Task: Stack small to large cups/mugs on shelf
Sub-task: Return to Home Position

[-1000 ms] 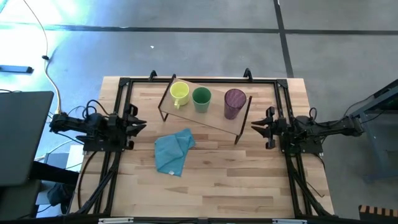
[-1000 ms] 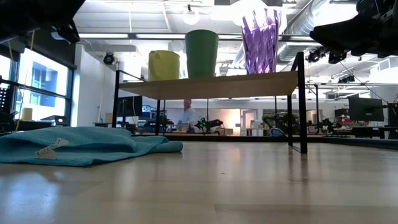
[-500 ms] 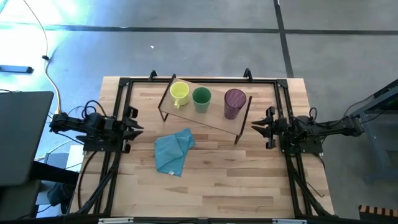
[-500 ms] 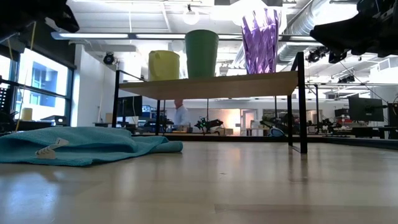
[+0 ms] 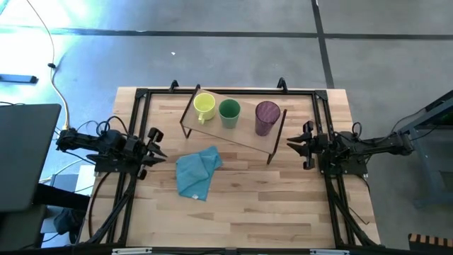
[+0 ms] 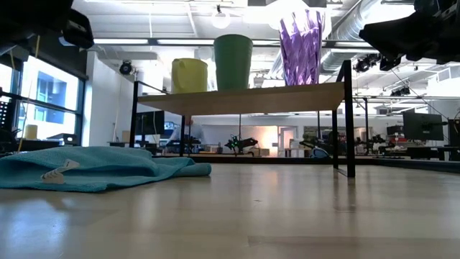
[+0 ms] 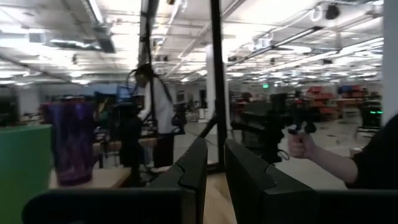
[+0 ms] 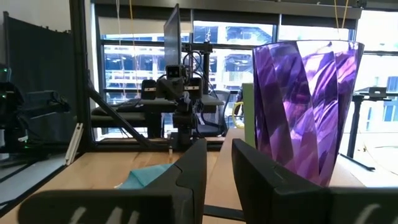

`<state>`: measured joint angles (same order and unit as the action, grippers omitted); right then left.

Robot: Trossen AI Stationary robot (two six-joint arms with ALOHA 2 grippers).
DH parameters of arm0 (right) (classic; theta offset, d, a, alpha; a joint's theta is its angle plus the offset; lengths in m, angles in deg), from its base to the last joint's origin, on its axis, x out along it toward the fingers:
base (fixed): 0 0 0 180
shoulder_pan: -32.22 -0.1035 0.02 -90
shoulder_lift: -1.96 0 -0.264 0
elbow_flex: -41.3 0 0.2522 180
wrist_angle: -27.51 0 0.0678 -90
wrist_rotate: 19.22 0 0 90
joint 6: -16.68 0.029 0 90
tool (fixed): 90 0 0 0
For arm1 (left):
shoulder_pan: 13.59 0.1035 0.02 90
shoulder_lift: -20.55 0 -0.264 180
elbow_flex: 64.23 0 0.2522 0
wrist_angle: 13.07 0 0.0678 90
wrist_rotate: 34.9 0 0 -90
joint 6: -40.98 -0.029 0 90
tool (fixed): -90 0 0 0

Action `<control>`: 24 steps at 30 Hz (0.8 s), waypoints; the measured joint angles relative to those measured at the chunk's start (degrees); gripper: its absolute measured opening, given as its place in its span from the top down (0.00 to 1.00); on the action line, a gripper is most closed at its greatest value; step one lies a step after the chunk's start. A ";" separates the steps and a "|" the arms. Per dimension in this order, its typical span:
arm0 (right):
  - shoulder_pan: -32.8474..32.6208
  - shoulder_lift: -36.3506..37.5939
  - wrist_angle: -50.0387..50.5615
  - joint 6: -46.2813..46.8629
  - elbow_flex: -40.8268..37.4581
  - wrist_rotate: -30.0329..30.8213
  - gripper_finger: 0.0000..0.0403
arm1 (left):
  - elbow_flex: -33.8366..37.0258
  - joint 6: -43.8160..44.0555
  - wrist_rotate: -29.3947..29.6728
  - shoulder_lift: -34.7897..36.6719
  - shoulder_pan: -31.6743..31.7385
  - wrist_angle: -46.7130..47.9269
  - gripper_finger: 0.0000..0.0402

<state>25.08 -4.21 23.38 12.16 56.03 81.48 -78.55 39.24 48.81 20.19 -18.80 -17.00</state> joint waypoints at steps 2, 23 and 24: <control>0.00 0.00 -0.01 0.00 0.00 0.00 0.83 | 0.00 0.35 -3.07 0.00 0.73 -0.11 0.88; 0.00 0.00 0.00 1.09 0.00 0.06 0.83 | 0.00 7.59 -23.01 -0.35 25.89 -2.39 0.88; 0.00 0.00 0.02 1.09 0.00 0.04 0.83 | 0.00 7.57 -22.43 -0.33 27.02 -2.98 0.88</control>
<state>25.08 -4.21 23.40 13.26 56.03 81.53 -78.55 46.81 26.38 19.86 8.22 -19.97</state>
